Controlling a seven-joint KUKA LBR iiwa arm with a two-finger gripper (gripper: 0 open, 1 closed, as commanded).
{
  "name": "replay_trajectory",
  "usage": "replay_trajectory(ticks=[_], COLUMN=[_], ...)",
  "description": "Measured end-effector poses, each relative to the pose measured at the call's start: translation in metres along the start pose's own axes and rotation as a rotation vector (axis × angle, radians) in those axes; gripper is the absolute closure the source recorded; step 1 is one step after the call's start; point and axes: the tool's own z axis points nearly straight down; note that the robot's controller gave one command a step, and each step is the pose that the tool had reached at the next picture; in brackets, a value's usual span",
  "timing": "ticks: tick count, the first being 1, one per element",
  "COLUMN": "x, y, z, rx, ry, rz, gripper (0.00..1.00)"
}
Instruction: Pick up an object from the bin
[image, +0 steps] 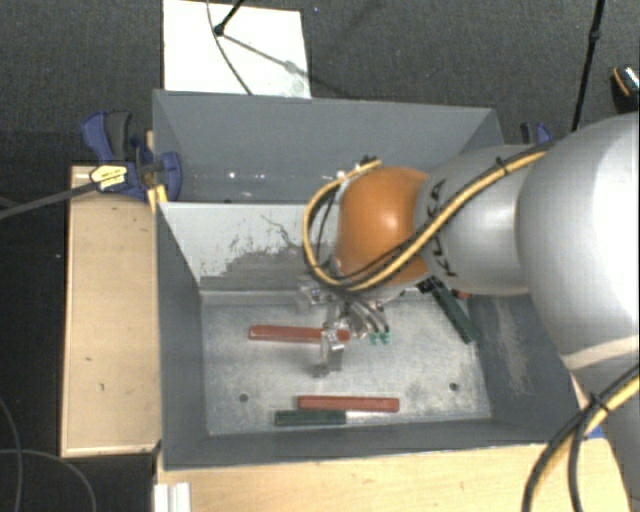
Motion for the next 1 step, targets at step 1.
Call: replay_trajectory(ticks=[1], x=[-0.0007], y=[0.0], z=[-0.0032], rx=[0.0], ry=[-0.003], rz=[0.006], gripper=[1.0])
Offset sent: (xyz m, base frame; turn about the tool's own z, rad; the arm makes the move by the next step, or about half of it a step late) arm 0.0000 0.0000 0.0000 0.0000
